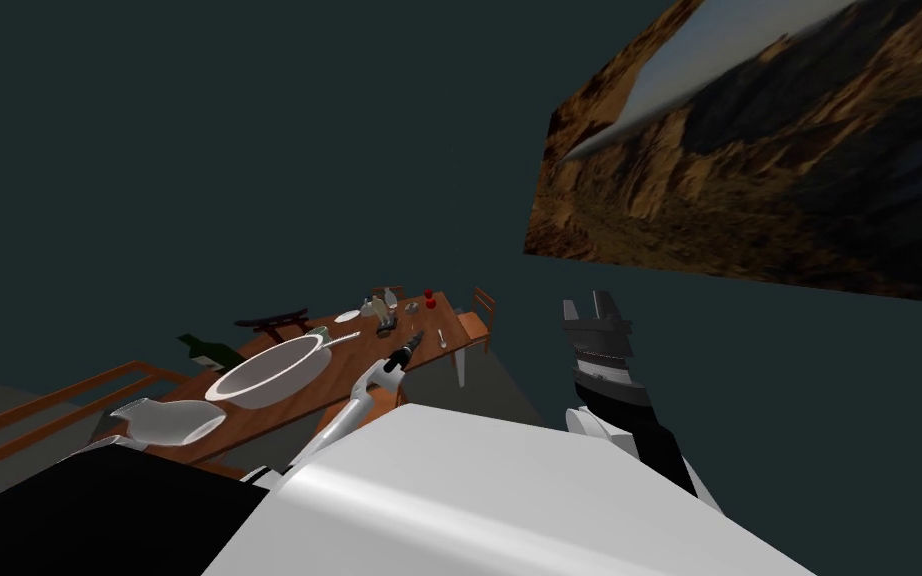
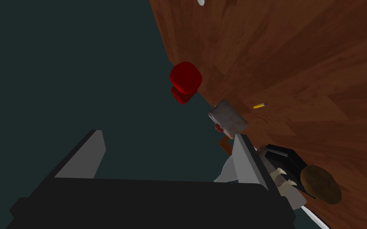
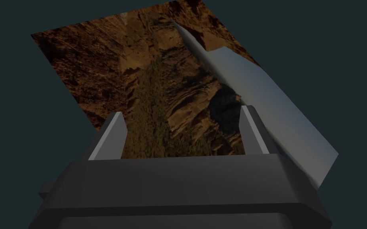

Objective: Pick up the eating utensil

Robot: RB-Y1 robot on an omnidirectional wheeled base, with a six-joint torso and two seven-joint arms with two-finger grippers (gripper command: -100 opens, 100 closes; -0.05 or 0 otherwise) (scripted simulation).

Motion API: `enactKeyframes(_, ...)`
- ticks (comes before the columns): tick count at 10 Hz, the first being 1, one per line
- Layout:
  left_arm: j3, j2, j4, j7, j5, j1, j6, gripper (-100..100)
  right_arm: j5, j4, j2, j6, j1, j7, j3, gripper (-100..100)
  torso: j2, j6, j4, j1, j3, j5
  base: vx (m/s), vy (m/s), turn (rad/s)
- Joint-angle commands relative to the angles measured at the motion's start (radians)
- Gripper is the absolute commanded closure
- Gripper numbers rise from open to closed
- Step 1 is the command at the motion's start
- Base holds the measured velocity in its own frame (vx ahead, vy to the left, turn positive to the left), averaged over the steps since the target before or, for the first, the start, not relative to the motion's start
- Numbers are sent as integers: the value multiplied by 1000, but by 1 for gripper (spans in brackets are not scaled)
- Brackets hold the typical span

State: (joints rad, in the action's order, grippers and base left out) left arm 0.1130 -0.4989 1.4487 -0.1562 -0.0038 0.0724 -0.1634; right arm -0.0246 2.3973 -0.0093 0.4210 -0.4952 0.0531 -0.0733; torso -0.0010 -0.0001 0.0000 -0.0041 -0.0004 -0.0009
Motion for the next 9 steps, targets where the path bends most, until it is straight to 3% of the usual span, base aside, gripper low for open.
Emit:
enactKeyframes(1,6,-16,-50,-3,-6,-15,-23,-100,0,0,0,0,0,0,0,0,0,0,0,0,0,0,28,-71,-94)
enactKeyframes(4,16,-37,-135,-10,-20,-36,-66,-100,0,0,0,0,0,0,0,0,-1,0,0,-1,-1,0,36,-104,-113)
enactKeyframes(6,16,-37,-154,-10,-20,-36,-66,-100,0,0,0,0,0,0,0,0,-2,0,-1,-4,-1,-1,37,-72,-11)
enactKeyframes(9,29,-58,-273,-18,-46,-61,-121,-100,0,0,0,0,0,0,0,0,-4,0,-1,-3,-2,-1,75,-113,-144)
